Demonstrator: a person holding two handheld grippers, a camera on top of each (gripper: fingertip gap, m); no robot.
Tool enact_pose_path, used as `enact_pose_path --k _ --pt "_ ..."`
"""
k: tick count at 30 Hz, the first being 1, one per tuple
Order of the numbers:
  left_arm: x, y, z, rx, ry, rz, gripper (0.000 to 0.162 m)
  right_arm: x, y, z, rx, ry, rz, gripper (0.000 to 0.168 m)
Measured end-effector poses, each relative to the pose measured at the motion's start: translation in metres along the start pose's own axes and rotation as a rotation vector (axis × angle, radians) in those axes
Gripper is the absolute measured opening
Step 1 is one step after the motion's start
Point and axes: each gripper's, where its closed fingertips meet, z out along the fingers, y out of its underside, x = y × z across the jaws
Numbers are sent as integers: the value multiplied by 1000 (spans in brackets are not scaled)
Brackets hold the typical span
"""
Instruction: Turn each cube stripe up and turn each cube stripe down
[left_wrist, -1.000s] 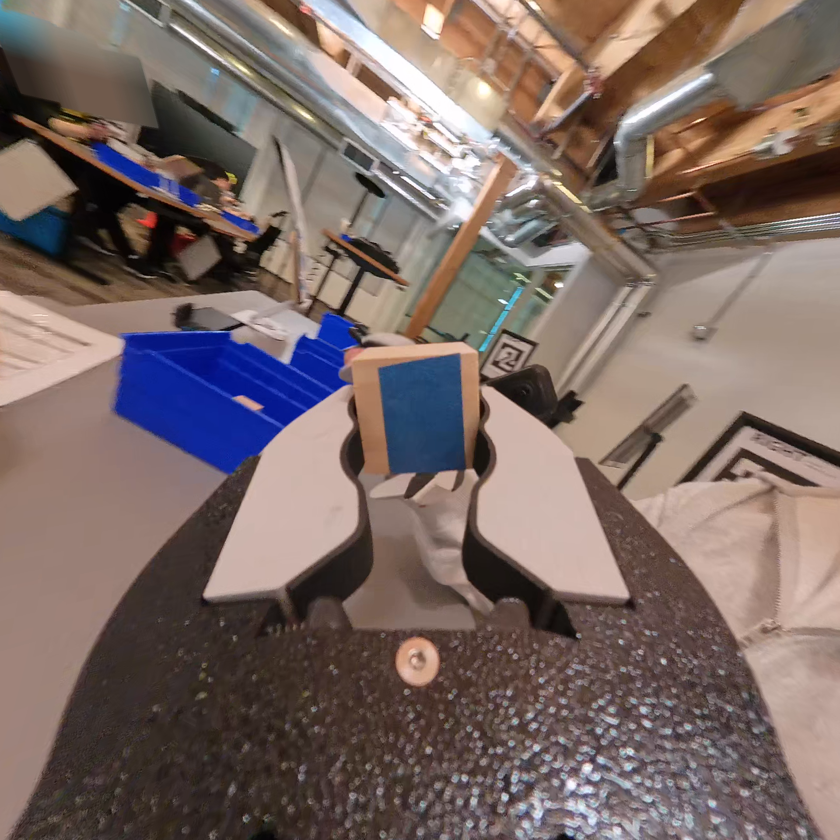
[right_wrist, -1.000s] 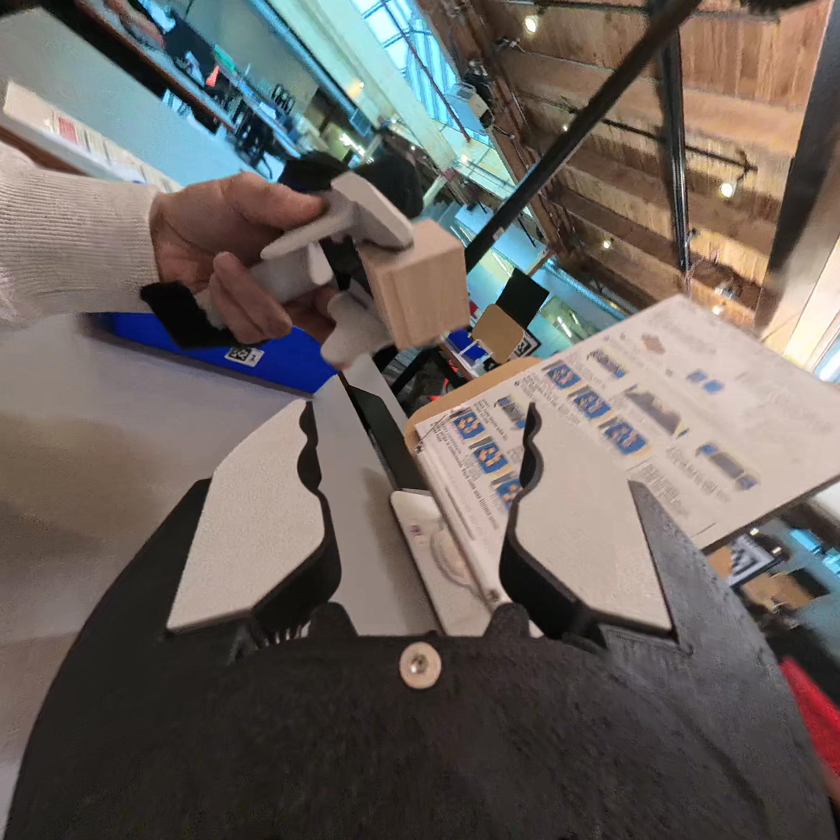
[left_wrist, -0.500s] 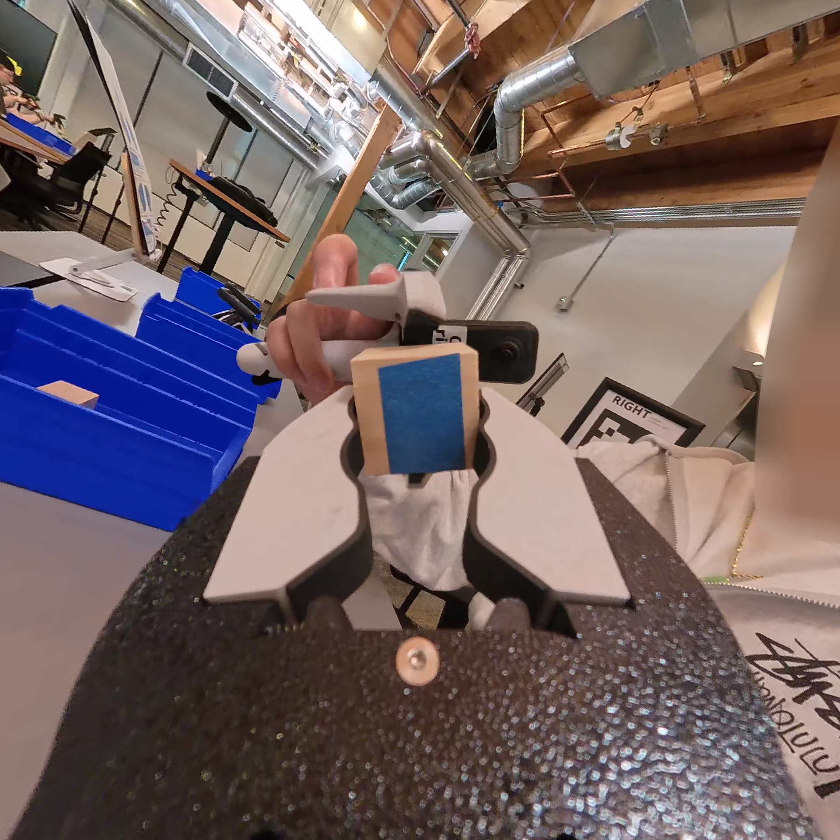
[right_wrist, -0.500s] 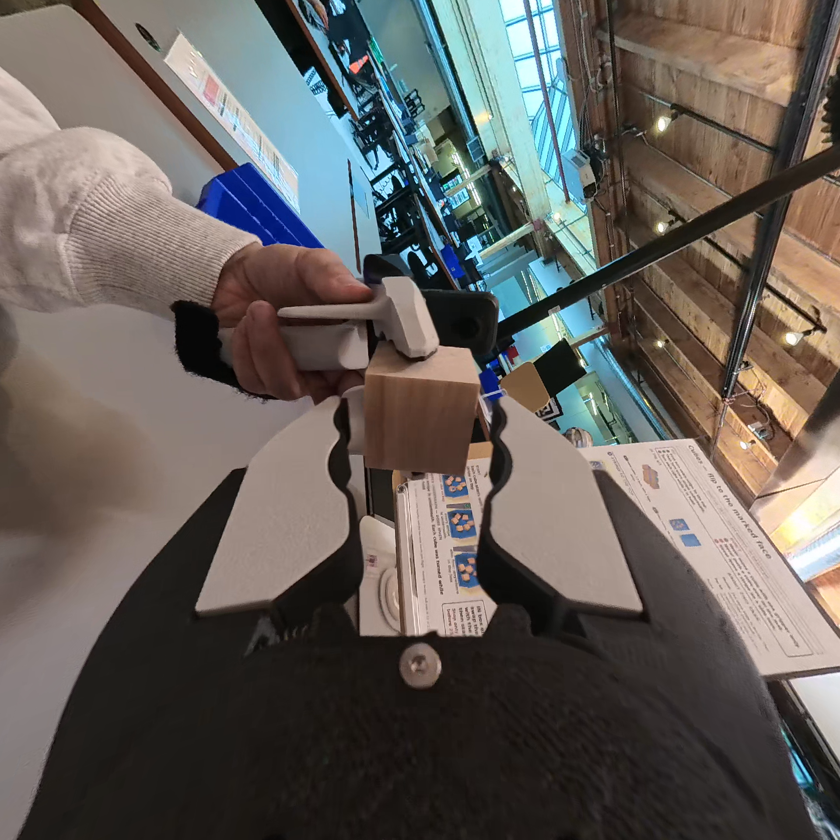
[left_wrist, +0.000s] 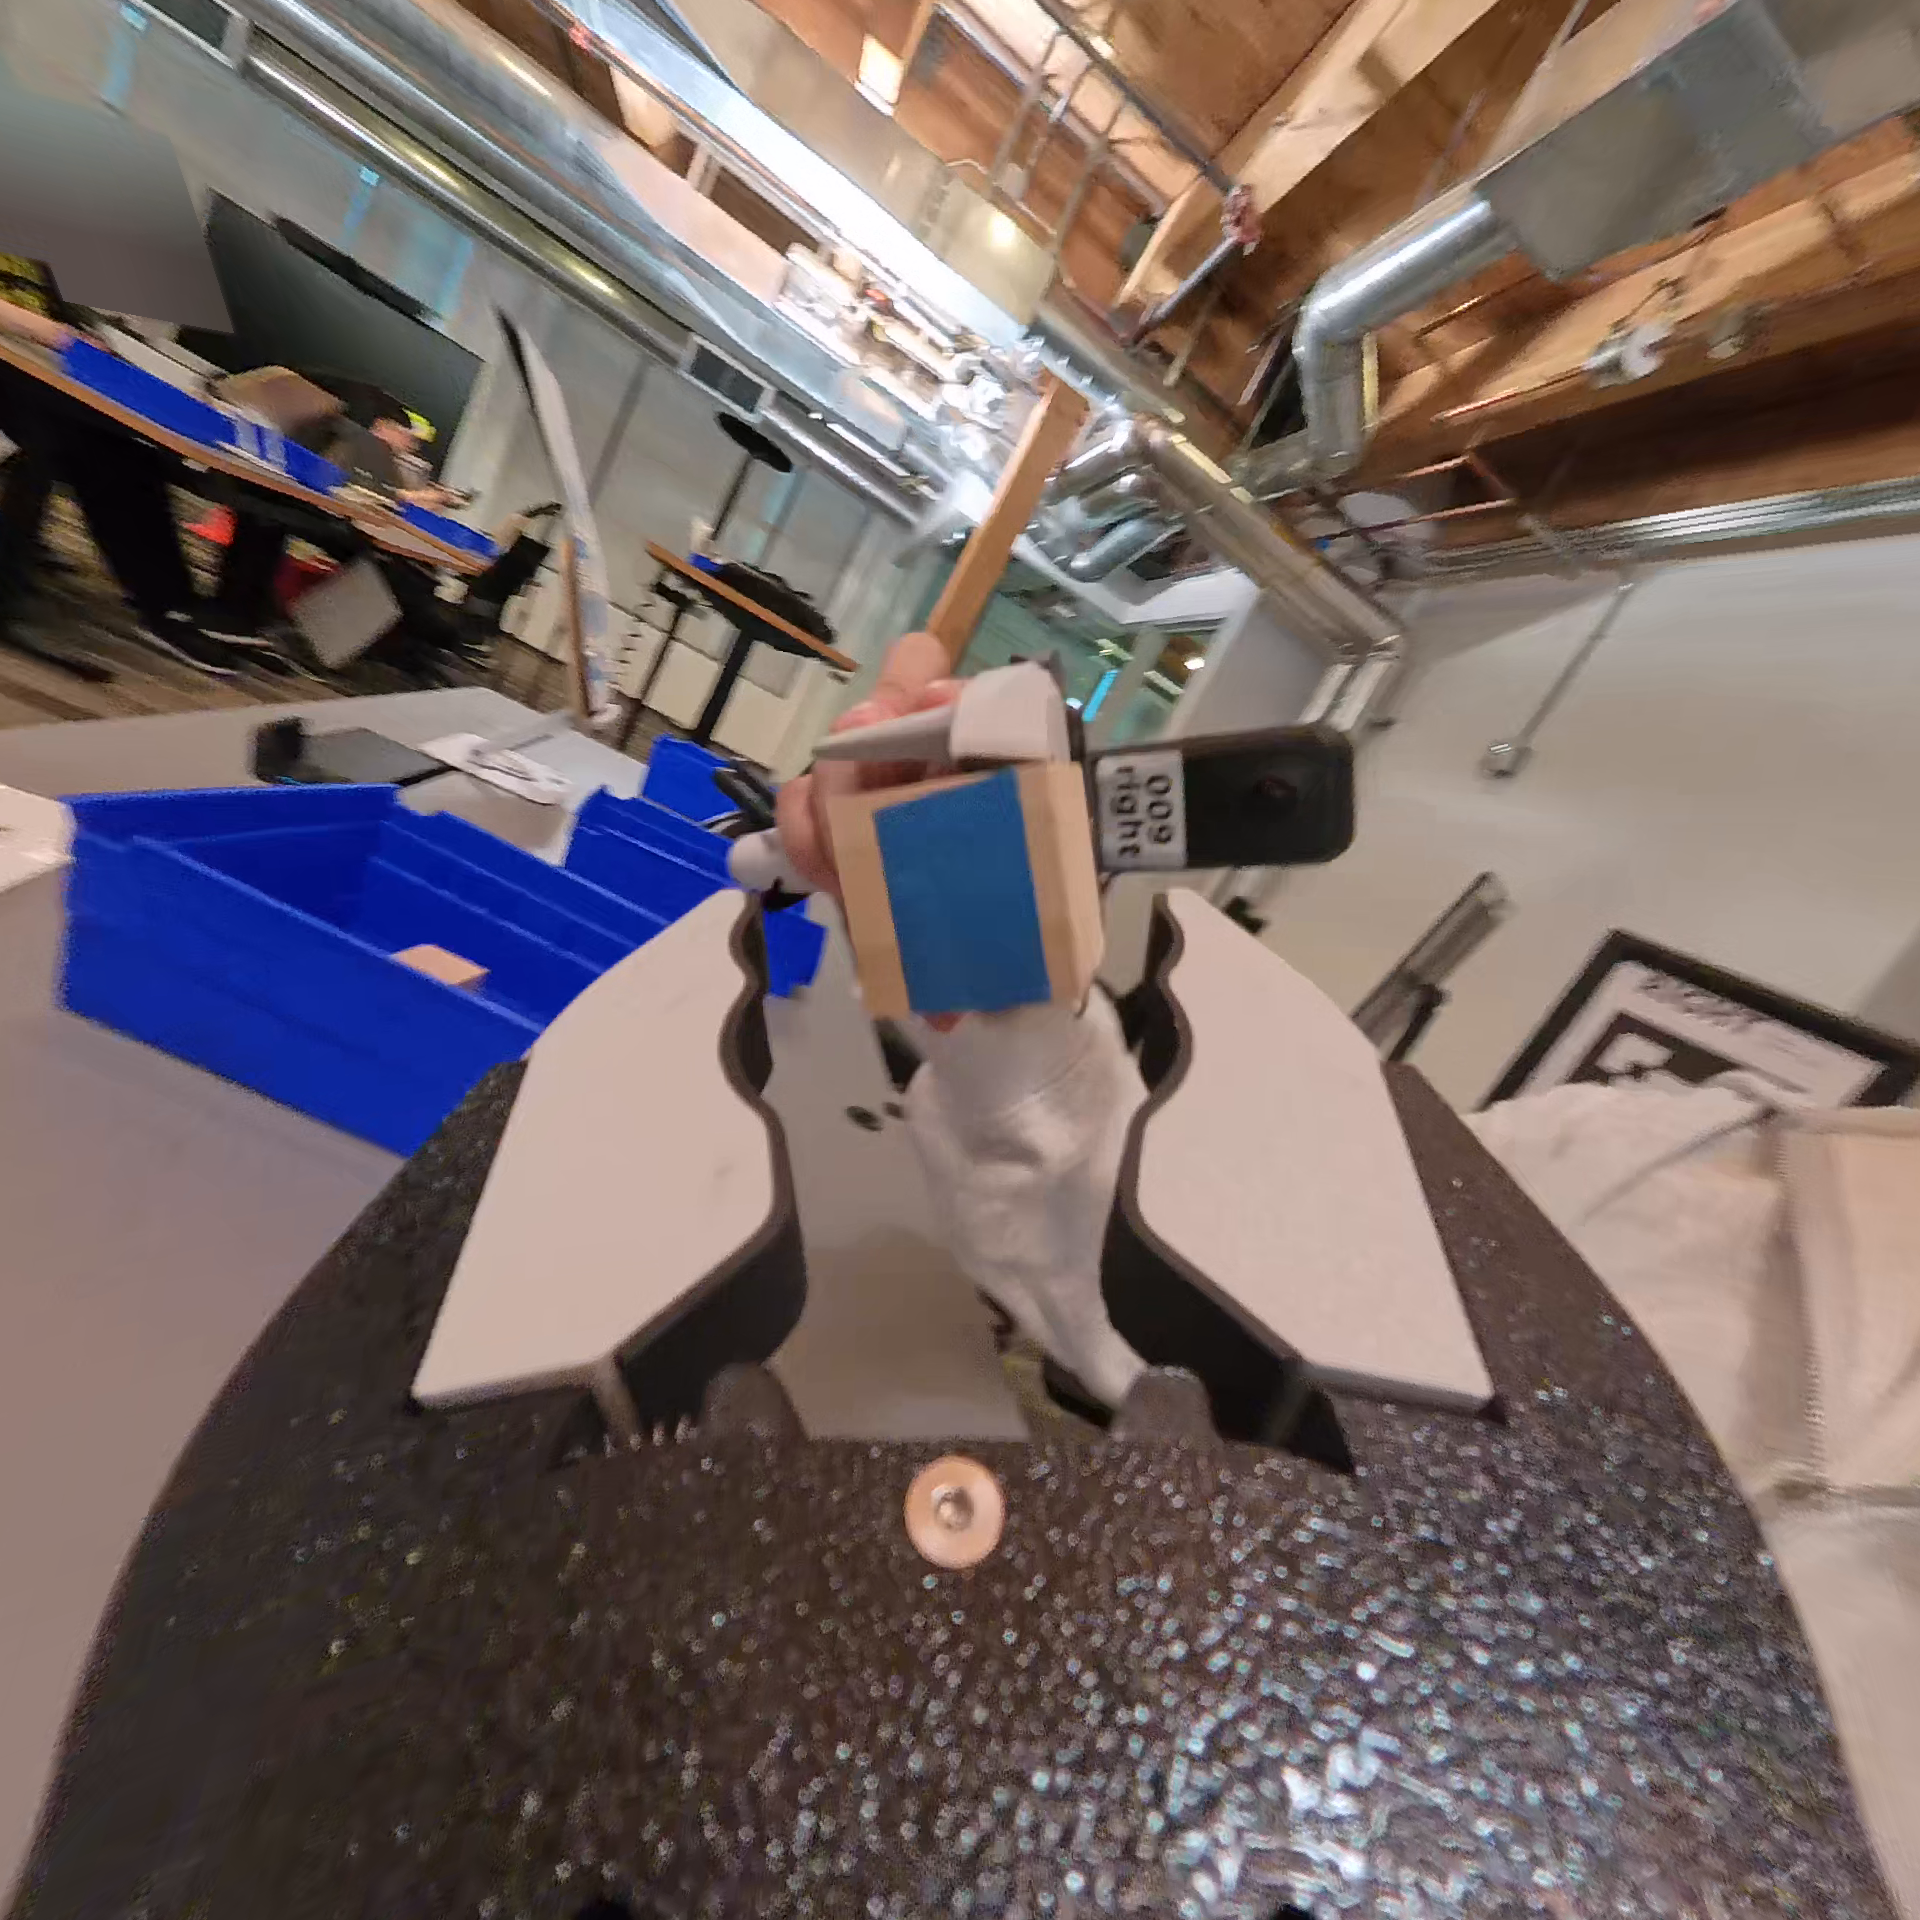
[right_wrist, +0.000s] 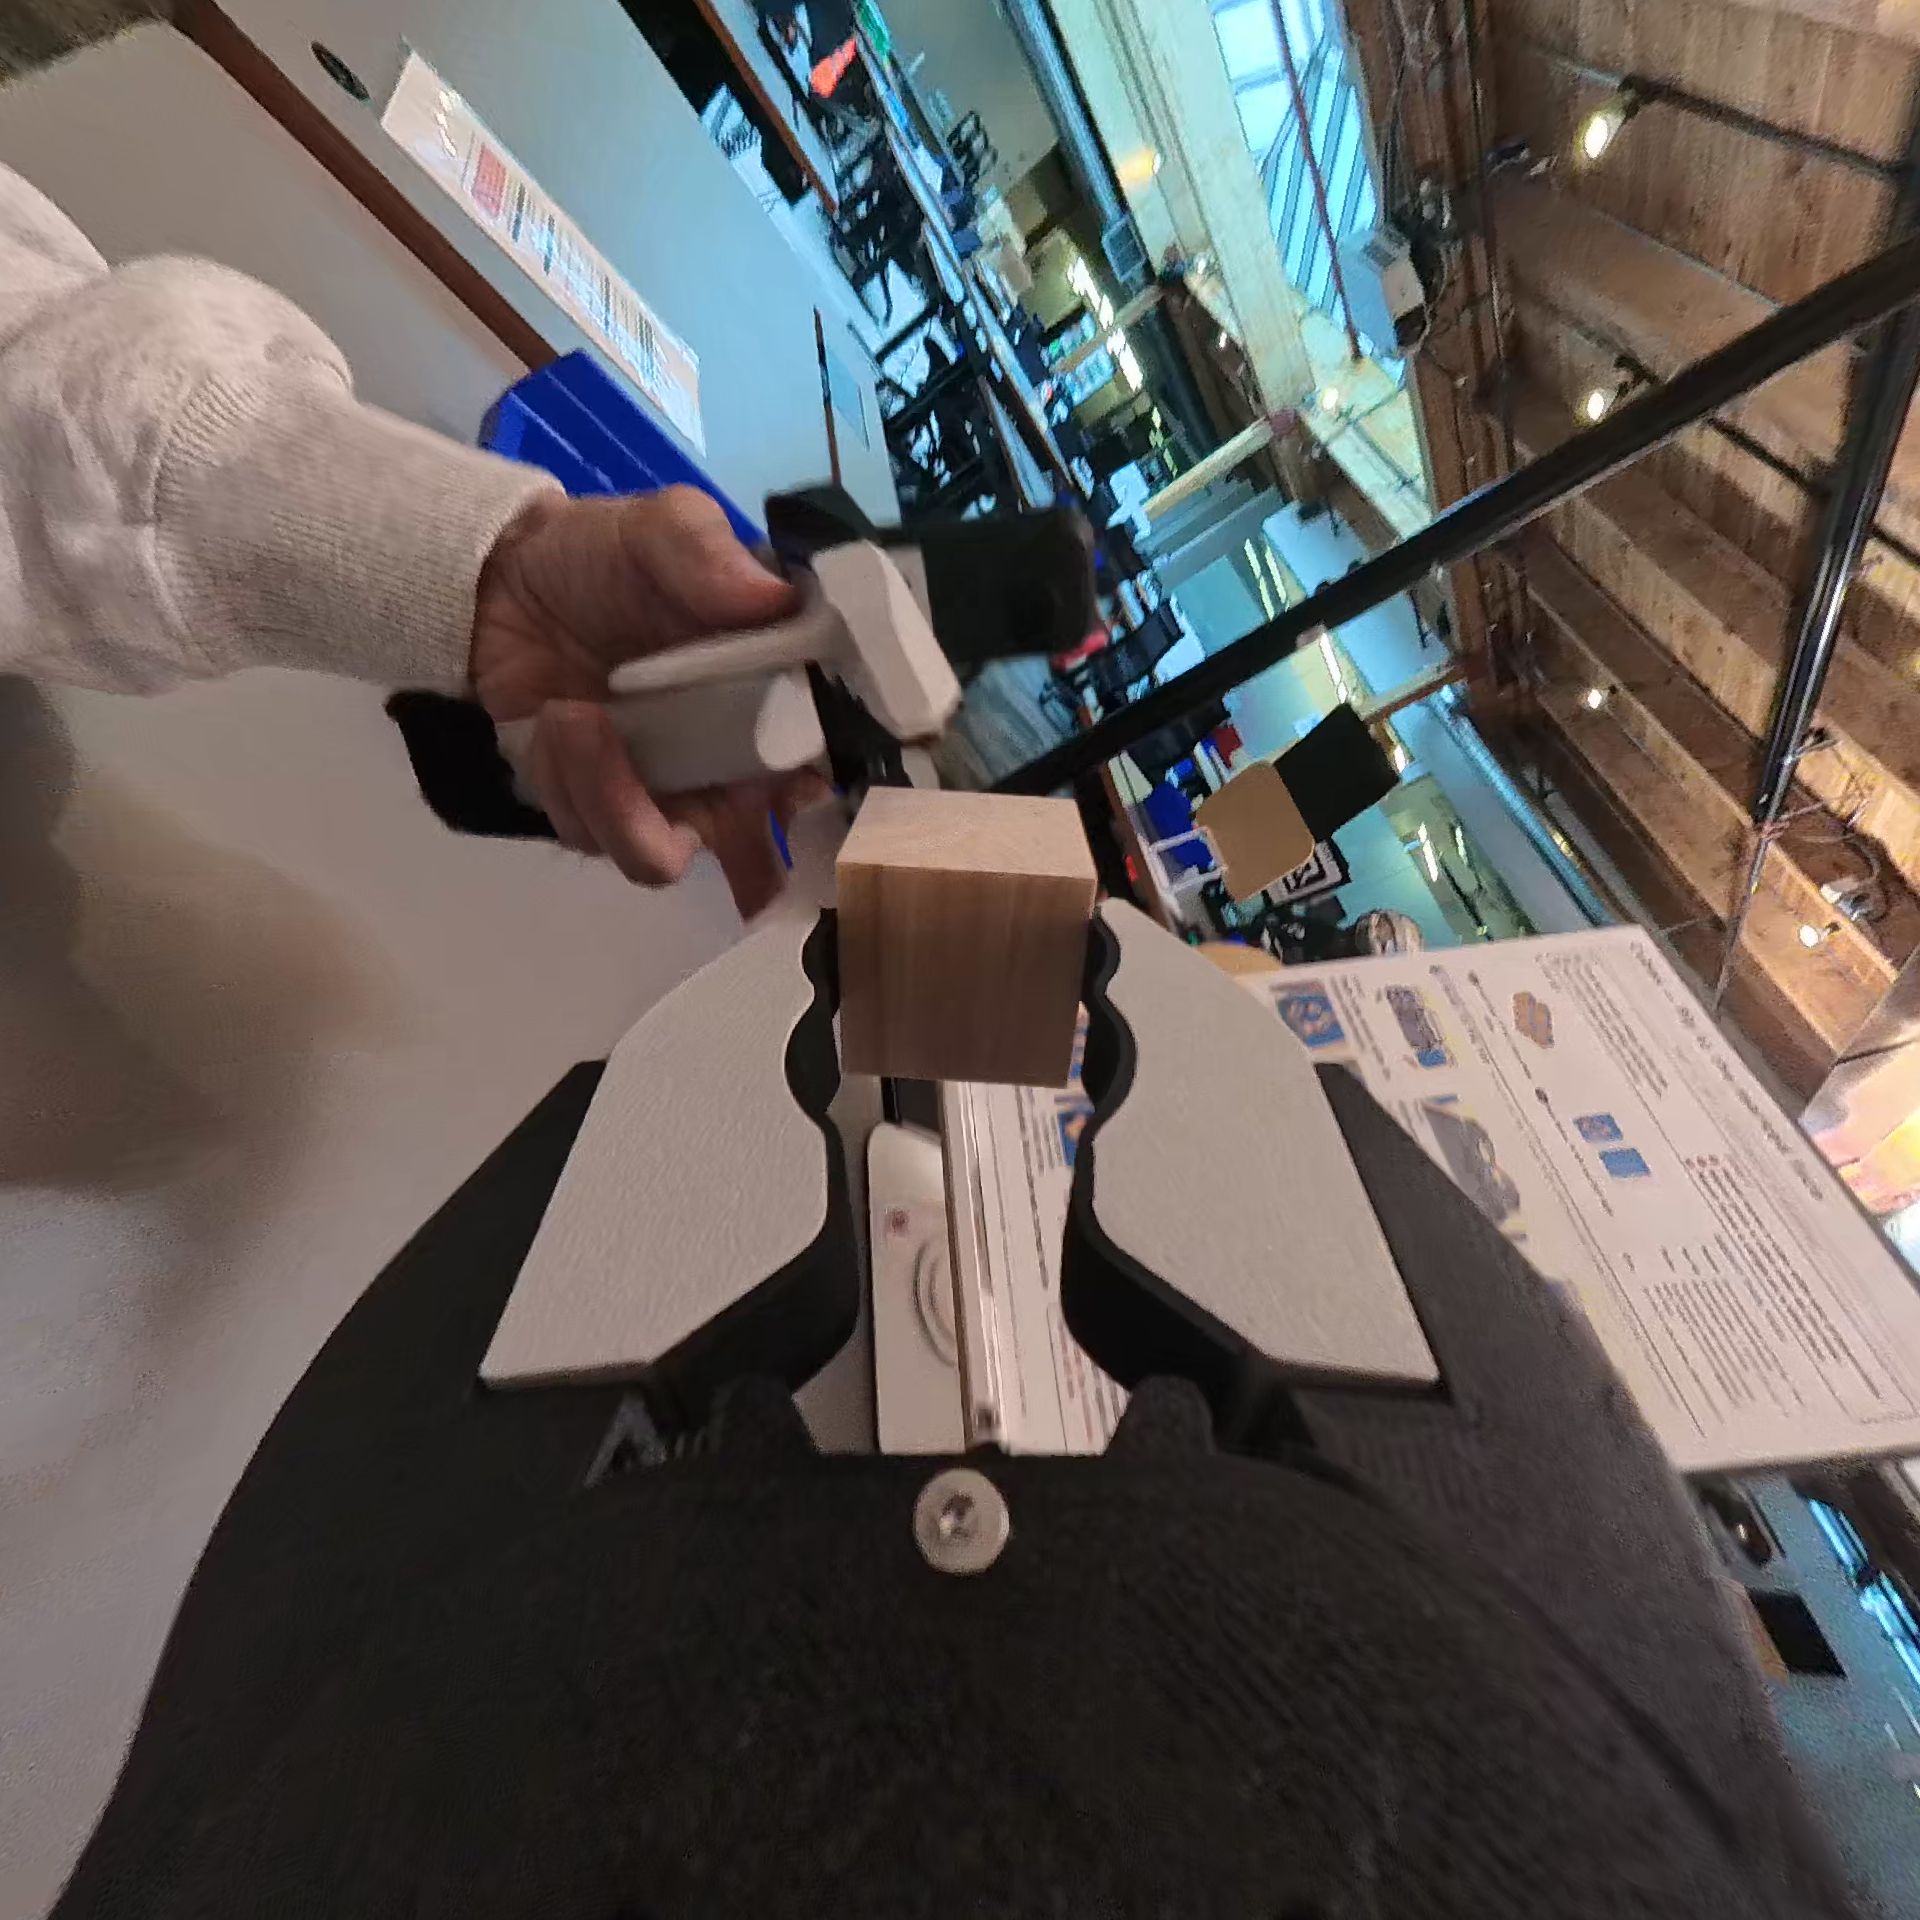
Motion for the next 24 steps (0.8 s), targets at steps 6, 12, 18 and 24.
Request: enact_pose_path --k 6,12,18,24 --pt "-34 32 -15 -75 -287 191 69 13 62 -41 -341 -114 66 45" --pt "-71 80 -26 -202 -492 328 68 28 153 -124 -791 -159 256 45" --pt "-89 110 -32 -323 -608 456 66 -11 241 -232 -1258 -212 695 45" --pt "-93 118 -30 -362 -619 485 66 -66 289 -283 -1425 -246 942 46"
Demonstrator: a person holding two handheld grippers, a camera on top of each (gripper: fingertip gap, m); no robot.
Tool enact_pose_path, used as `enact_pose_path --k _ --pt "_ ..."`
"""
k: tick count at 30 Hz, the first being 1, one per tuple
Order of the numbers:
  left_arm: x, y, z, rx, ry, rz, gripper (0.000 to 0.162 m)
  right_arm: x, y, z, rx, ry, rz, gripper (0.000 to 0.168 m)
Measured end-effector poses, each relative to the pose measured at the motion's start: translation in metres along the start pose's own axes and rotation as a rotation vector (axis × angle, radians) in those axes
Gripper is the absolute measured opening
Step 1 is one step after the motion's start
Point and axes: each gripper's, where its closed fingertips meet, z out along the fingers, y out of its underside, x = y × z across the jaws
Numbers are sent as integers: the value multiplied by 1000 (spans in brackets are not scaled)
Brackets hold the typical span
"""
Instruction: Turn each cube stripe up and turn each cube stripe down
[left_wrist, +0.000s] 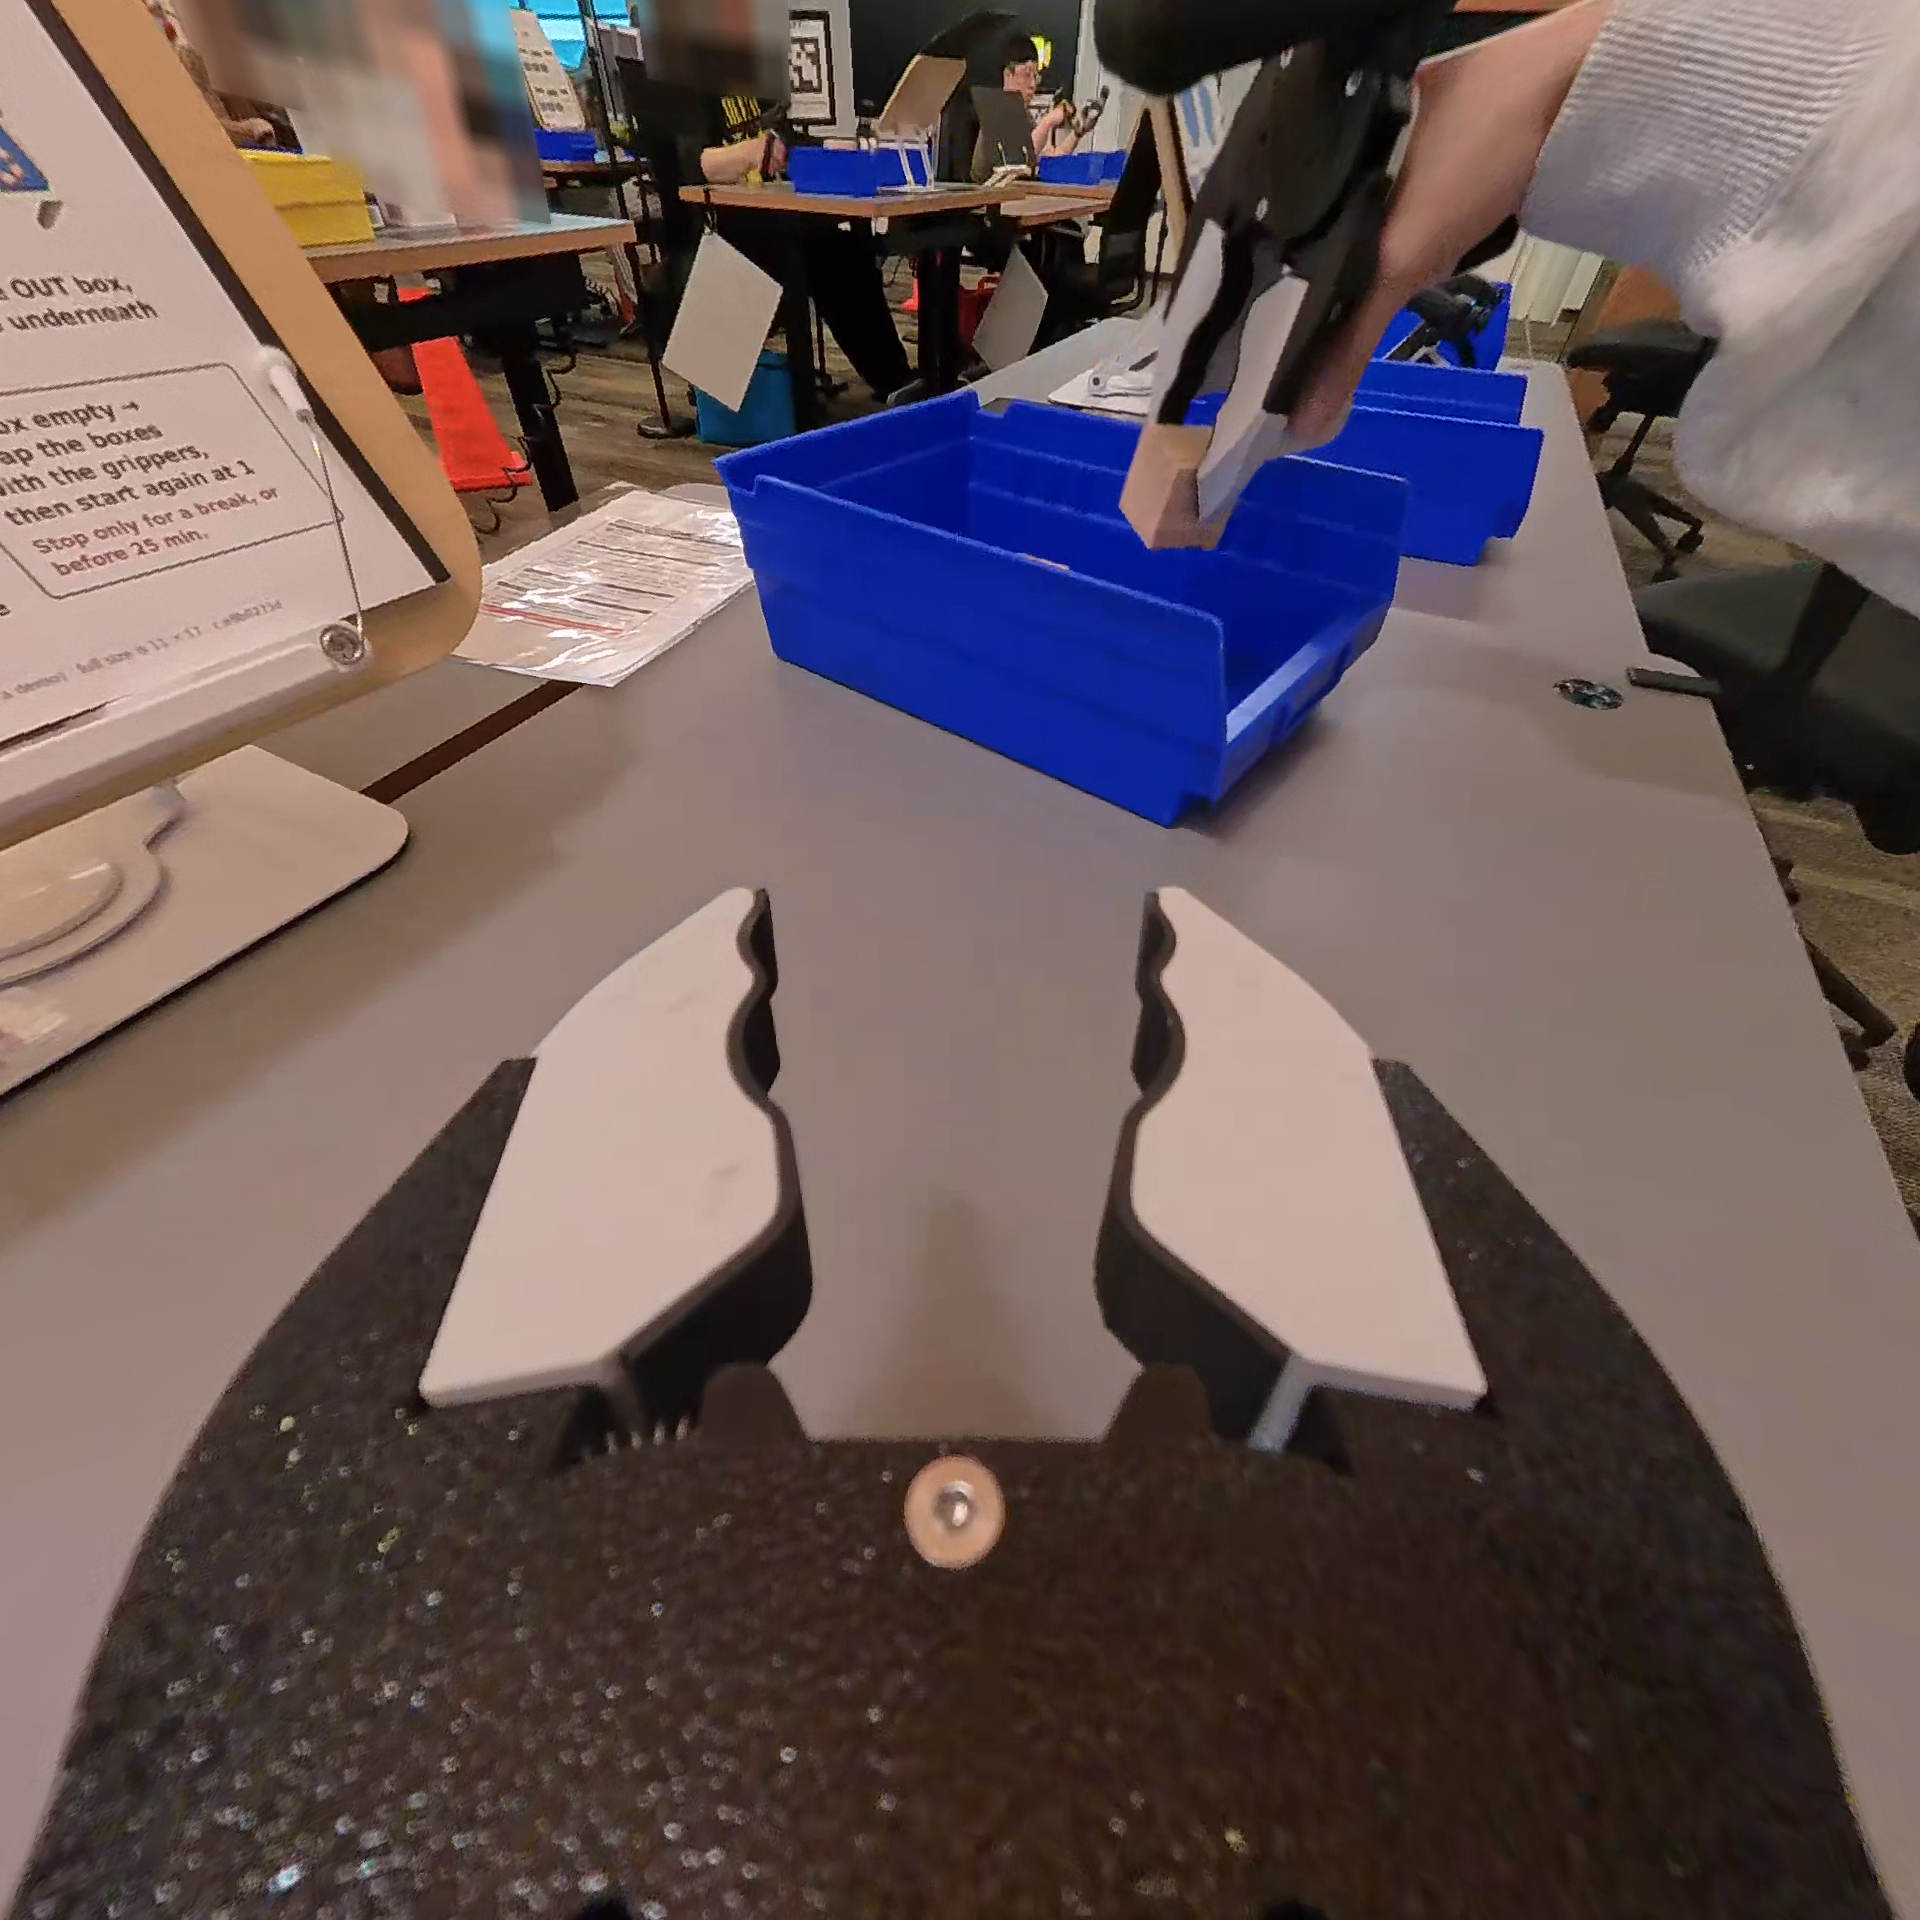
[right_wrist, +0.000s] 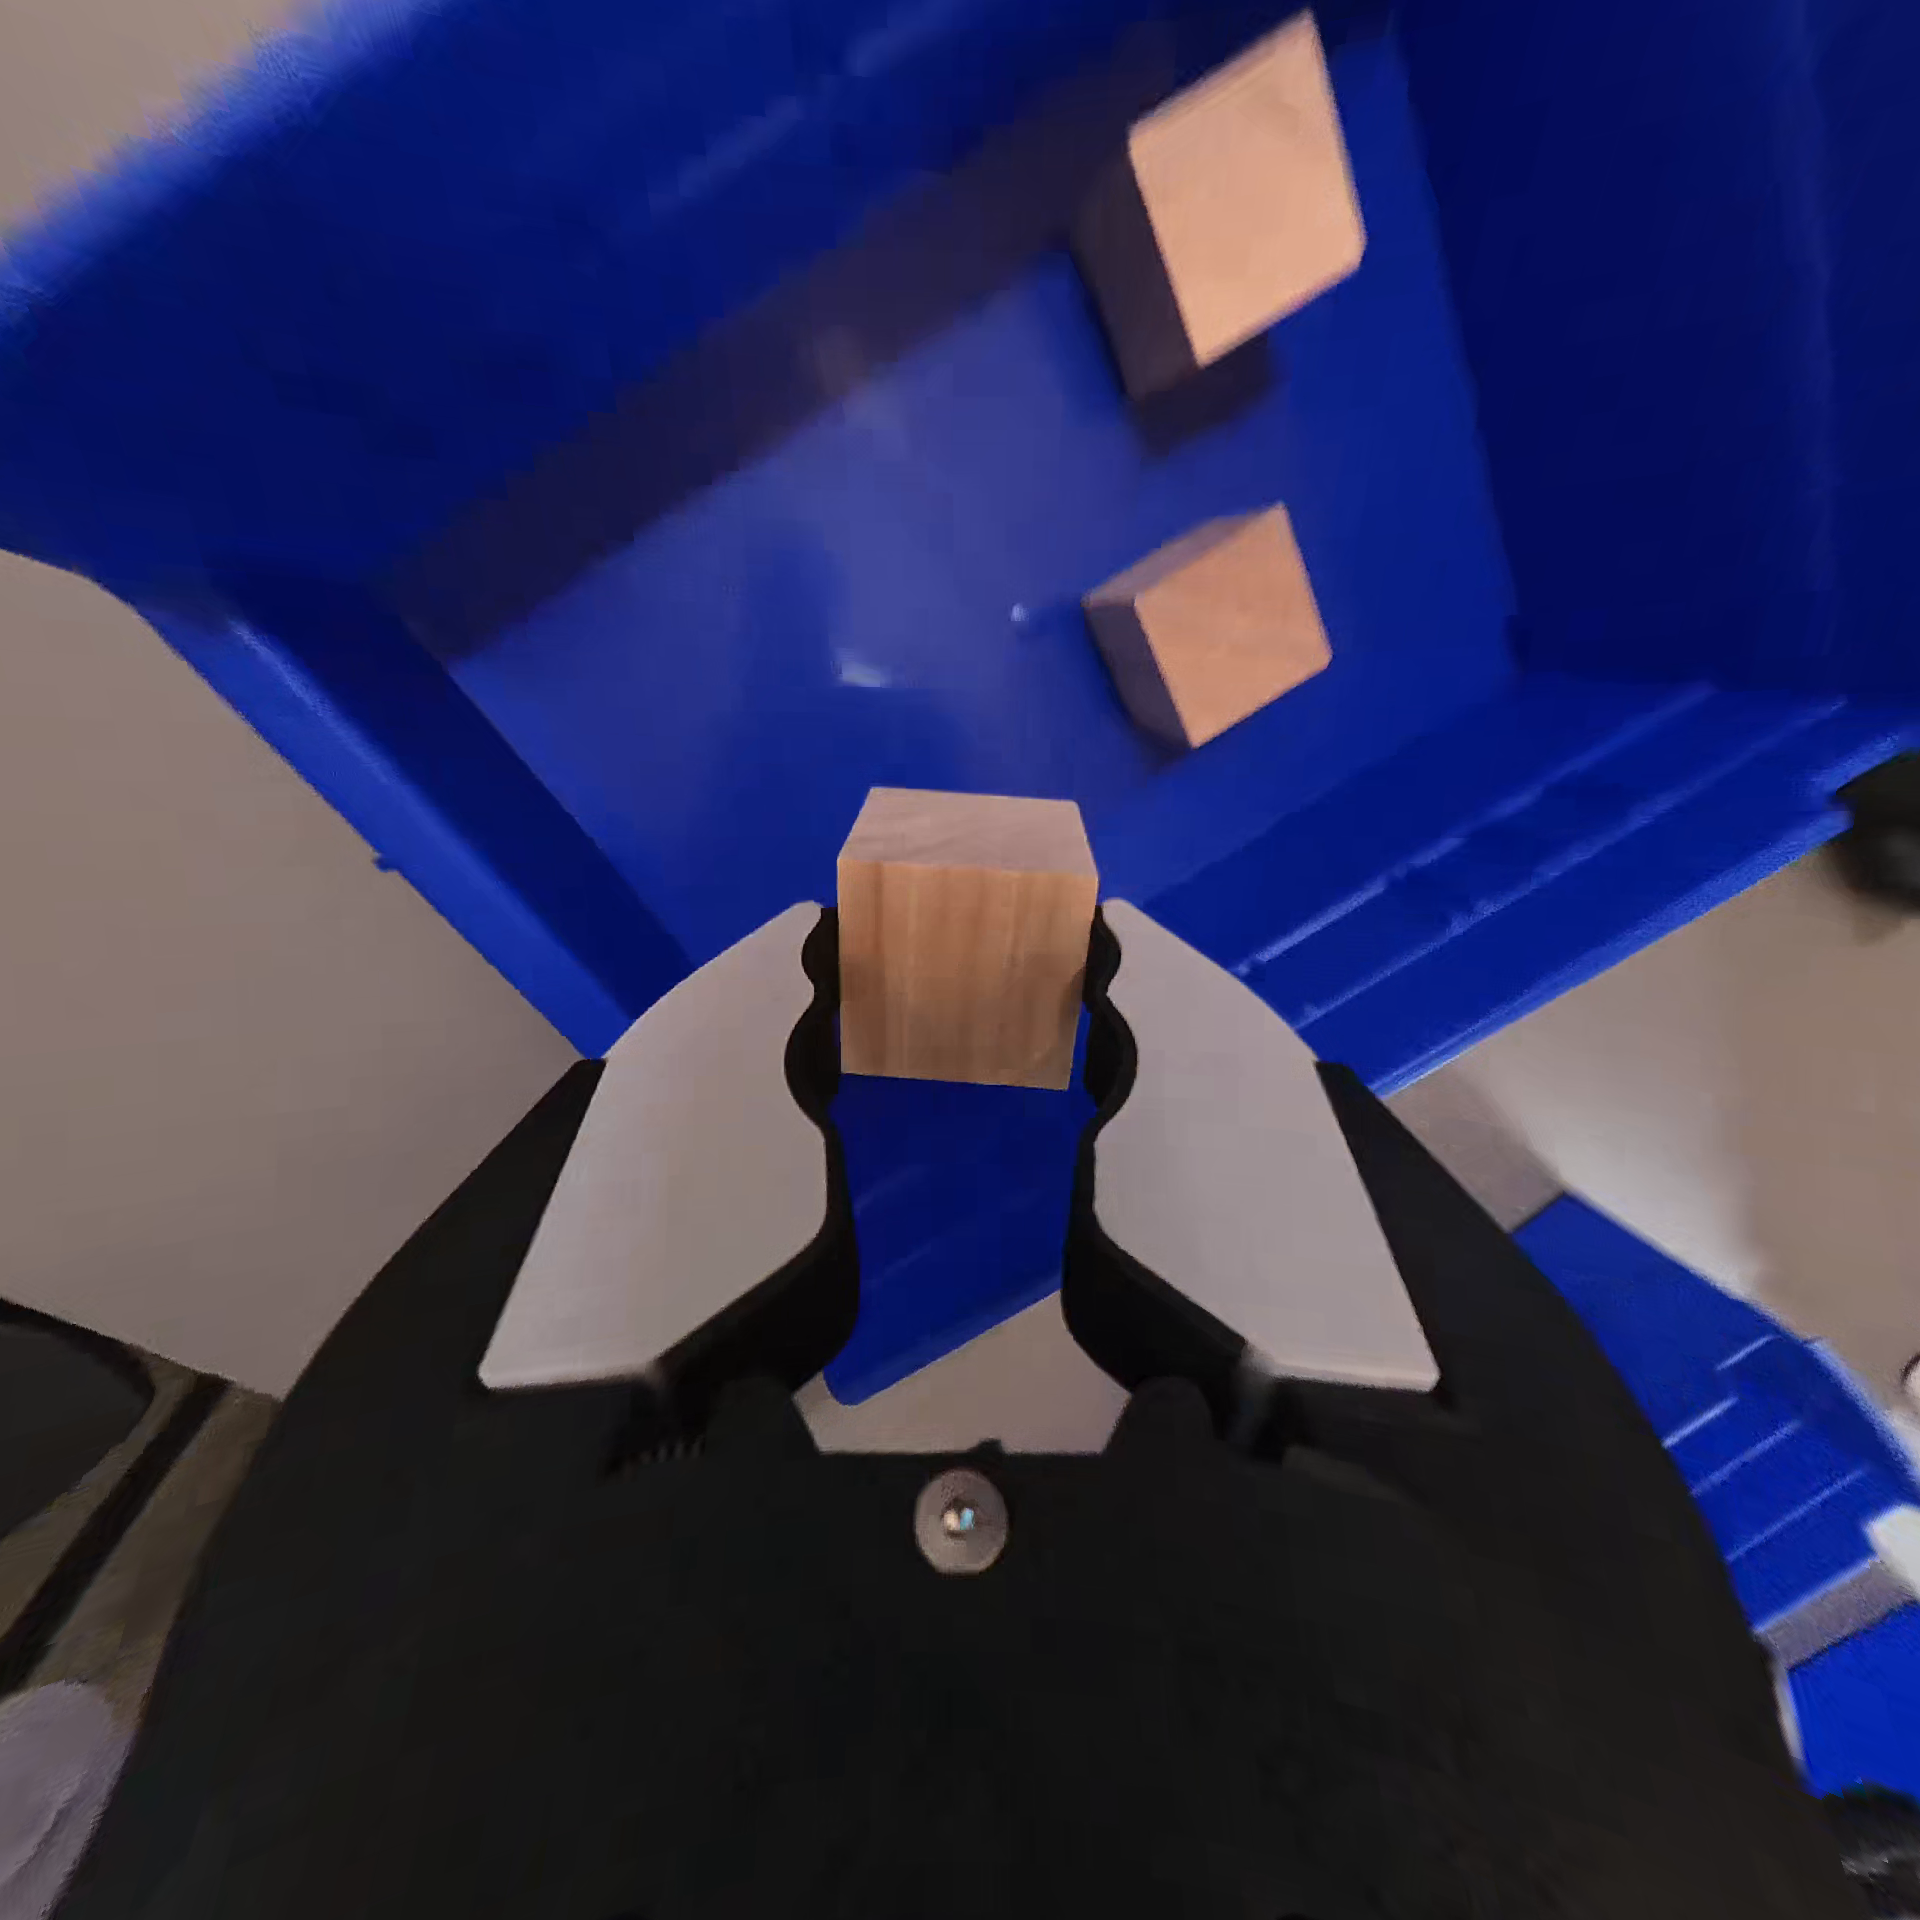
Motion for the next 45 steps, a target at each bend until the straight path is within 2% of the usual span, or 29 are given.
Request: enact_pose_path --k 6,12,28,34,37,39,42,45 --pt "-1 2 1 2 0 -13 65 -3 23 37 -122 -94 189 46" --pt "-4 5 1 -3 -2 -24 65 -4 30 59 -182 -117 264 46" --pt "-3 9 2 -21 4 -31 65 -12 34 70 -237 -159 272 47" --pt "-3 7 1 -16 3 -32 65 -11 28 64 -217 -122 240 70" --pt "-4 8 1 -20 1 -36 65 -3 18 46 -150 -51 224 79" --pt "-4 8 1 -24 -4 -36 65 3 3 28 -40 15 233 84" --pt "-3 8 1 -28 -7 -32 65 -6 -44 -8 237 57 221 88" --pt "-3 8 2 -35 -13 -19 65 -41 -105 -46 562 46 143 90"
